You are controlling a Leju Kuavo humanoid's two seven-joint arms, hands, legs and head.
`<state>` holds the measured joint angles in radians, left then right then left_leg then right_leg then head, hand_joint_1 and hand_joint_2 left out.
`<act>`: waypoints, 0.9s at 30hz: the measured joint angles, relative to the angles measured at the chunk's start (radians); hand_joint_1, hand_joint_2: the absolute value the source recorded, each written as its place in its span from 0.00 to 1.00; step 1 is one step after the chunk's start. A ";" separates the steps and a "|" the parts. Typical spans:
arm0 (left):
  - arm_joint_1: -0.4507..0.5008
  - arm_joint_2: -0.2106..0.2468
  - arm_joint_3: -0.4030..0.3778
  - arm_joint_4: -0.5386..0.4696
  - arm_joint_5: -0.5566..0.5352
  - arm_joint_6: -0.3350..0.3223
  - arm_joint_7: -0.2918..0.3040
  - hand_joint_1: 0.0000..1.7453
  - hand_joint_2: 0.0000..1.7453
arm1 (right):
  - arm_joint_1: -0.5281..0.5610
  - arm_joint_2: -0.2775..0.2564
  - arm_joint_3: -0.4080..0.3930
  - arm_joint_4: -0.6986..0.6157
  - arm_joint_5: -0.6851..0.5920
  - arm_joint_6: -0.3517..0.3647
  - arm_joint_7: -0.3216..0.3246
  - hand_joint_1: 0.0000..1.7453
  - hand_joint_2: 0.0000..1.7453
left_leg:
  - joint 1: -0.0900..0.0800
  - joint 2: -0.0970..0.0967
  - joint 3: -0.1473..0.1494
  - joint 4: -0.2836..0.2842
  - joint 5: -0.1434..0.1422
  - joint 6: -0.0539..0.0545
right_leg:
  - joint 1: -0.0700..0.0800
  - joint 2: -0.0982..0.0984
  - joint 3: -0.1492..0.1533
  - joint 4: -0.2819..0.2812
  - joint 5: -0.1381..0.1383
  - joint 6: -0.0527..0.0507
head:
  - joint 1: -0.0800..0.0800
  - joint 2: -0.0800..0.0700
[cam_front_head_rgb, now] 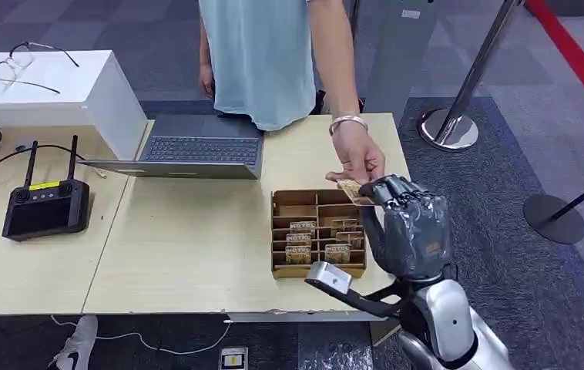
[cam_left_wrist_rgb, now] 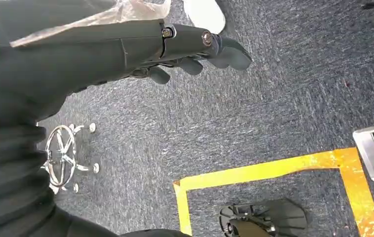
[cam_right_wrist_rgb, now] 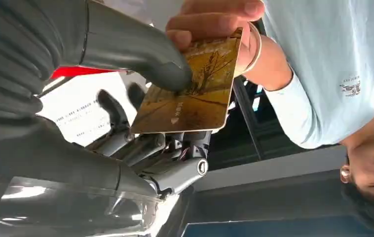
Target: Pass the card to the sensor for recognition and then transmit it.
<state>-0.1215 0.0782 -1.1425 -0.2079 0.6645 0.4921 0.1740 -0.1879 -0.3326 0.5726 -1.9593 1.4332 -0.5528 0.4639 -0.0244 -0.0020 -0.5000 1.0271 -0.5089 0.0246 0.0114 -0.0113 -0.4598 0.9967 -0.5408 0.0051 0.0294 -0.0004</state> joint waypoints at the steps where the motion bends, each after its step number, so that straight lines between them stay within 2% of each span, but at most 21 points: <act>1: 0.000 0.000 0.000 0.000 0.000 0.000 0.000 0.00 1.00 | 0.000 0.000 0.001 0.000 -0.005 0.000 0.000 1.00 1.00 | 0.000 0.000 0.000 0.000 0.000 0.000 | 0.000 0.000 0.000 0.000 0.000 0.000 | 0.000 0.000; 6: 0.000 0.000 0.000 0.000 0.003 0.000 0.000 0.00 1.00 | 0.000 0.000 0.011 0.000 -0.049 -0.011 0.000 1.00 1.00 | 0.000 0.000 0.000 0.000 0.000 0.000 | 0.000 0.000 0.000 0.000 0.000 0.000 | 0.000 0.000; 16: 0.001 0.000 0.000 0.000 0.003 0.000 0.002 0.00 1.00 | 0.008 -0.005 0.012 0.002 -0.056 -0.032 0.027 1.00 1.00 | 0.000 0.000 0.000 0.000 0.000 0.000 | 0.000 0.000 0.000 0.000 0.000 0.000 | 0.000 0.000; 27: 0.002 0.000 0.000 0.000 -0.002 -0.002 0.003 0.00 1.00 | 0.056 -0.056 -0.084 0.049 -0.025 -0.008 0.090 1.00 1.00 | 0.000 0.000 0.000 0.000 0.000 0.000 | 0.000 0.000 0.000 0.000 0.000 0.000 | 0.000 0.000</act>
<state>-0.1198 0.0782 -1.1425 -0.2079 0.6630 0.4902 0.1774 -0.1319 -0.3884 0.4890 -1.9100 1.4084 -0.5608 0.5543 -0.0245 -0.0020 -0.5000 1.0272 -0.5090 0.0246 0.0112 -0.0113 -0.4602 0.9964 -0.5407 0.0051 0.0294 0.0000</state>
